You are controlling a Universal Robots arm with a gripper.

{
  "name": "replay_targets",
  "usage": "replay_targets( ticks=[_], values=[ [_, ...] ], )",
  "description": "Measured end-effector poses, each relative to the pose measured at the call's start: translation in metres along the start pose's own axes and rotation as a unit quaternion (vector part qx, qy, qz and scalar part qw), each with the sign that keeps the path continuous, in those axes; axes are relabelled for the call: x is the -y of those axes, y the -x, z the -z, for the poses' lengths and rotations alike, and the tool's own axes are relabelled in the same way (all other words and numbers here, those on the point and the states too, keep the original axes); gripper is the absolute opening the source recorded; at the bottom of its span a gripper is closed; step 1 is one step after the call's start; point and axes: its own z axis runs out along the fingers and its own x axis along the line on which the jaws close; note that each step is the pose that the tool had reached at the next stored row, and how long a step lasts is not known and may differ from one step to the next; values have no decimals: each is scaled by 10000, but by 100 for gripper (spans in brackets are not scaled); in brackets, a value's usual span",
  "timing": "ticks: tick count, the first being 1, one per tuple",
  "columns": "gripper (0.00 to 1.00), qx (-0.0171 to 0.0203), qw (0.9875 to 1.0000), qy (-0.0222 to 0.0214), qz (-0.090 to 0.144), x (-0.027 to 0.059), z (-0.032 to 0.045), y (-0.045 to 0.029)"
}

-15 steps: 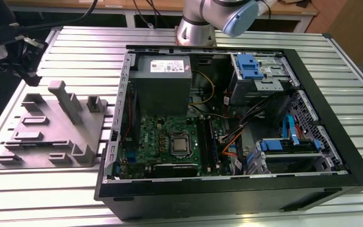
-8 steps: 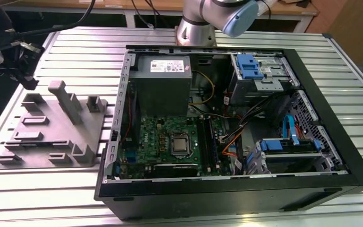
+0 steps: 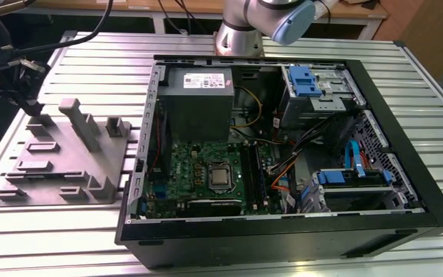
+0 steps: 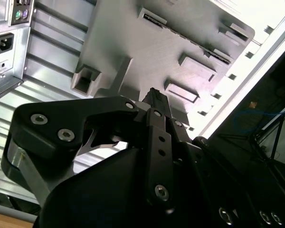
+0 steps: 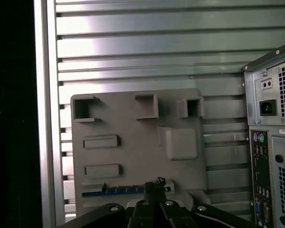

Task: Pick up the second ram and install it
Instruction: 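Reach for the second ram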

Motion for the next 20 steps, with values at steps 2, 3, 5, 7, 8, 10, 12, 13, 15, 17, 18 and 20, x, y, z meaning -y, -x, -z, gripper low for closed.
replay_targets(
  ticks=[2,3,5,7,8,10,12,13,15,17,18,20],
  values=[
    [10,0,10000,0,0,23,-17,-15],
    [10,0,10000,0,0,36,-23,-21],
    [10,0,10000,0,0,64,-37,-32],
    [10,0,10000,0,0,88,-55,-41],
    [10,0,10000,0,0,98,-65,-45],
    [10,1,10000,1,0,115,-91,-49],
    [10,-1,10000,0,-1,125,-115,-51],
    [10,-1,10000,0,-1,129,-129,-51],
    [10,-3,10000,-1,-1,137,-156,-52],
    [10,-4,10000,0,-1,146,-188,-56],
    [10,-4,10000,0,-1,150,-204,-60],
    [10,-5,10000,-1,-1,159,-234,-68]
  ],
)
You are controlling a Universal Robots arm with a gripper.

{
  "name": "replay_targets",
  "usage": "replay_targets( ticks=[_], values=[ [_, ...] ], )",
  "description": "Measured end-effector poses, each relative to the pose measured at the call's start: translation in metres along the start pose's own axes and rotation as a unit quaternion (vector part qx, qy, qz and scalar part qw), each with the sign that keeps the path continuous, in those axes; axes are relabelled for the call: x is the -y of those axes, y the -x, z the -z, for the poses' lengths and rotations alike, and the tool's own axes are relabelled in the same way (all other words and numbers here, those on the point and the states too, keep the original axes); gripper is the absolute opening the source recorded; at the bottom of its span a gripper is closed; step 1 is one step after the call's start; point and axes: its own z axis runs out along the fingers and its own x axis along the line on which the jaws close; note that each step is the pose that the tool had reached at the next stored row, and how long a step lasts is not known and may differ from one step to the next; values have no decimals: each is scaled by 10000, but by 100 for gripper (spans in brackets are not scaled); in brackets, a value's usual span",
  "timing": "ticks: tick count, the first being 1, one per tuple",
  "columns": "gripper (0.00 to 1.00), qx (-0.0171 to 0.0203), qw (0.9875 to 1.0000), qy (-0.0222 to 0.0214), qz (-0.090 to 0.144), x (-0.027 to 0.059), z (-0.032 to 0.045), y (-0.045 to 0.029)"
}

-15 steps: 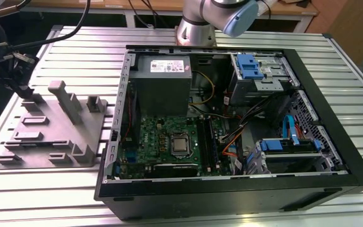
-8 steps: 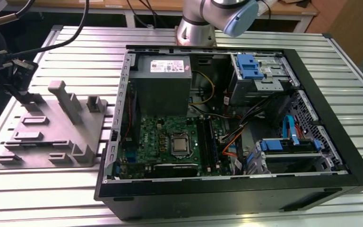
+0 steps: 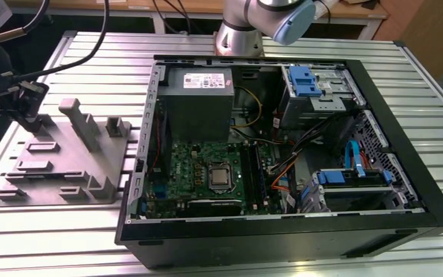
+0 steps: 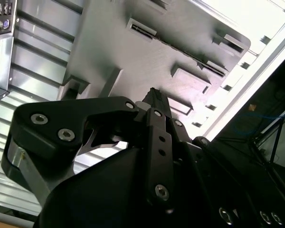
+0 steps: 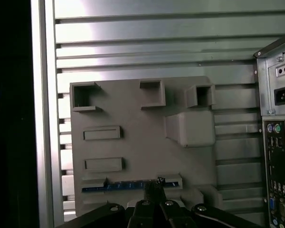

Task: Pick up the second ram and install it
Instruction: 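Reach for the second ram, then pick up the second ram and move it above second insertion slot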

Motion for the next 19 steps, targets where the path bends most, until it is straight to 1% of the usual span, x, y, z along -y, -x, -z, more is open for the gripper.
replay_targets(
  ticks=[6,19],
  values=[
    [10,-2,10000,0,0,24,-64,-26],
    [10,-2,10000,0,1,24,-71,-27]
  ],
)
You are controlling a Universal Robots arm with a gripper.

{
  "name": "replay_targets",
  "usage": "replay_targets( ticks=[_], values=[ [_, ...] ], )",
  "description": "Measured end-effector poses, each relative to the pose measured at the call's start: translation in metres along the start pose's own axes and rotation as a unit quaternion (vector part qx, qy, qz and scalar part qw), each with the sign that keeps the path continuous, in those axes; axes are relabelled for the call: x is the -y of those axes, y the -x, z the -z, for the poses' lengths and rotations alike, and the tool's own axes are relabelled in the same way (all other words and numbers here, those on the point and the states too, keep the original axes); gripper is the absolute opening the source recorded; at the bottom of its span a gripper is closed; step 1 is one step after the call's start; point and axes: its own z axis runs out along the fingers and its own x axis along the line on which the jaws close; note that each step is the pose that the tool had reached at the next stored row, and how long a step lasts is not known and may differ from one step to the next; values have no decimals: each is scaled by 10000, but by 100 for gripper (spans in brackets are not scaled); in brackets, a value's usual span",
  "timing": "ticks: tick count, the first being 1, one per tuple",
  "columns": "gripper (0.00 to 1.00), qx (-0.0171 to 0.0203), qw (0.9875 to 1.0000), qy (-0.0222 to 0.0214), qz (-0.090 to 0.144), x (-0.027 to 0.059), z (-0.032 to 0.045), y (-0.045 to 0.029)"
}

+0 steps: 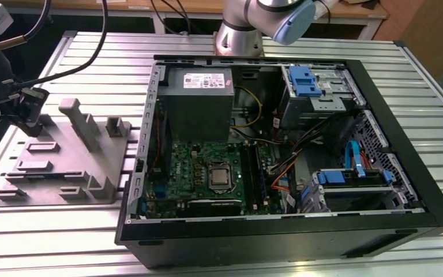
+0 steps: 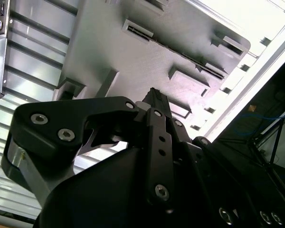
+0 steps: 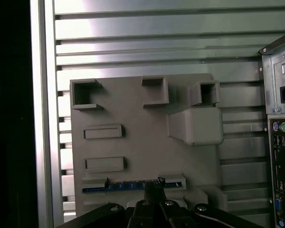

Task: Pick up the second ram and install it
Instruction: 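Pick up the second ram and move it above second insertion slot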

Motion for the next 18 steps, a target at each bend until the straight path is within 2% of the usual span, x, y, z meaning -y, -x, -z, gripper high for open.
replay_targets(
  ticks=[2,5,9,14,18],
  values=[
    [10,-2,10000,1,39,0,0,0],
    [10,-12,9997,7,256,-1,-3,-1],
    [10,-28,9981,17,621,0,-9,-1],
    [10,-47,9943,31,1068,1,-21,-1],
    [10,-65,9896,40,1433,1,-33,-2]
  ],
)
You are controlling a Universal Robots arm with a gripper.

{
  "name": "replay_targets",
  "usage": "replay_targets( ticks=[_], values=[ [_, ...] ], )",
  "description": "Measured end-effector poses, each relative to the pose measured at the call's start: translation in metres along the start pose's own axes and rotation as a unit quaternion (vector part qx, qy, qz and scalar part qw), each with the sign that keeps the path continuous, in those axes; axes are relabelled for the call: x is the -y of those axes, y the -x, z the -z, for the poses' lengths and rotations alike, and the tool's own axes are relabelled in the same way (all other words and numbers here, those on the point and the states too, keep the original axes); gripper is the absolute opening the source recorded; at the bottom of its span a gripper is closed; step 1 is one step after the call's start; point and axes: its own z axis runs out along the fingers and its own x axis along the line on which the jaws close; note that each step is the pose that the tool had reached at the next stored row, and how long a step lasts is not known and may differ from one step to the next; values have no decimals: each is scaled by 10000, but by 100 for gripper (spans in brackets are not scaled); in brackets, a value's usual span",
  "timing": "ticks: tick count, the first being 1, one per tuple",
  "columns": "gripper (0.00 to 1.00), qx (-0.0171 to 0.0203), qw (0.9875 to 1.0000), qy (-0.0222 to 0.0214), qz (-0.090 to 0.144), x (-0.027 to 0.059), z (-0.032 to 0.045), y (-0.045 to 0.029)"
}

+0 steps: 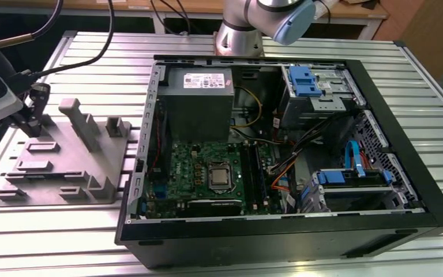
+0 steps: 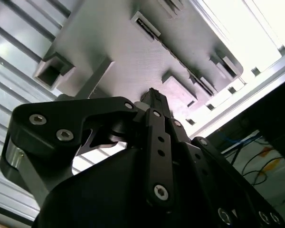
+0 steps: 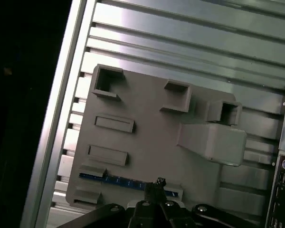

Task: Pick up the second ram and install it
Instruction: 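Pick up the second ram and move it above second insertion slot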

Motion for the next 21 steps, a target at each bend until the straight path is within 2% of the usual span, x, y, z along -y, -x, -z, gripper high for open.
replay_targets(
  ticks=[5,8,11,16,19,21],
  values=[
    [10,-19,9990,13,449,0,-11,0],
    [10,-32,9974,21,726,1,-18,0],
    [10,-43,9950,28,994,1,-24,0],
    [10,-65,9894,36,1448,1,-31,0],
    [10,-78,9852,40,1714,2,-35,-1],
    [10,-86,9819,43,1894,2,-38,-1]
  ],
)
